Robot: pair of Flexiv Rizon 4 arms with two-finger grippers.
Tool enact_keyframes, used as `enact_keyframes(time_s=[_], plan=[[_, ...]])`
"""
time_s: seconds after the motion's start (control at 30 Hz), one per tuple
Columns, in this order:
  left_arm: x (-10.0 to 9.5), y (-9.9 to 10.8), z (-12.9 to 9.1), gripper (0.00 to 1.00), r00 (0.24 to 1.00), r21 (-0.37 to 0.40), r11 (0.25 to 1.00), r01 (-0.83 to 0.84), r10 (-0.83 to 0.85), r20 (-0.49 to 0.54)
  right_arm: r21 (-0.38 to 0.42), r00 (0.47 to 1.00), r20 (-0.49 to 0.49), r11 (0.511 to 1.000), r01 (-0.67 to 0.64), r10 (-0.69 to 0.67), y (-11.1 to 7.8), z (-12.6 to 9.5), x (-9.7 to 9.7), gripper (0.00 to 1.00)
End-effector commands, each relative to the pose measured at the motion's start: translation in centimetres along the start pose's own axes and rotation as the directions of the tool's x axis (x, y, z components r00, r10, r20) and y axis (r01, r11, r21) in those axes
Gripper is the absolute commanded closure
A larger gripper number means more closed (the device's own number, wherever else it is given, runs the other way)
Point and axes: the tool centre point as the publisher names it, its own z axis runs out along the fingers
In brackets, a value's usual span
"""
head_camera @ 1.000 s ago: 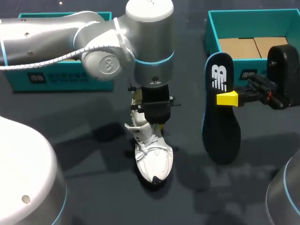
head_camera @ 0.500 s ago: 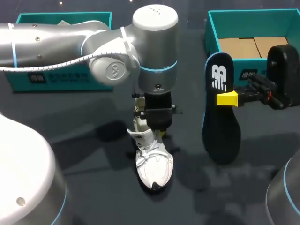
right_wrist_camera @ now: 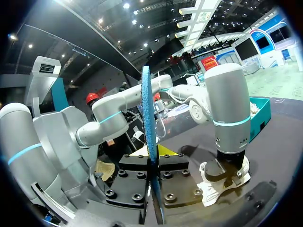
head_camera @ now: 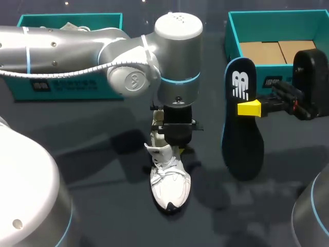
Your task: Take the shoe out of the shoebox, open the shoe tongue, remove and reinsert the insole, then place the shoe into the shoebox
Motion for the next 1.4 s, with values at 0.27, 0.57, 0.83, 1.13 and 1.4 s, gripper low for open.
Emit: enact_keyframes(time_s=[0.27,0.57,0.83,1.13,1.4], plan=[[-1.8,0.8,1.4,1.00,0.999,0.020,1.000,0.000,0.001,-0.038,-0.001,1.000,0.001,1.000,-0.001,0.001,-0.1,0.1,0.0,1.00],[-1.9,1.0,1.5,0.42,0.999,0.026,1.000,-0.006,0.007,-0.038,-0.001,1.000,0.001,1.000,-0.001,0.001,-0.1,0.1,0.0,1.00],[-0.8,0.9,-1.5,0.00,0.998,-0.008,1.000,-0.006,0.006,0.058,-0.001,1.000,0.001,1.000,-0.001,0.001,-0.1,0.1,0.0,1.00],[1.3,-0.3,-8.3,0.00,0.956,-0.125,0.992,-0.016,0.052,0.289,-0.001,1.000,0.001,1.000,-0.001,0.001,-0.1,0.1,0.0,1.00],[2.3,-0.6,-13.1,0.00,0.832,-0.116,0.993,0.018,0.049,0.553,-0.001,1.000,0.001,1.000,-0.001,0.001,-0.1,0.1,0.0,1.00]])
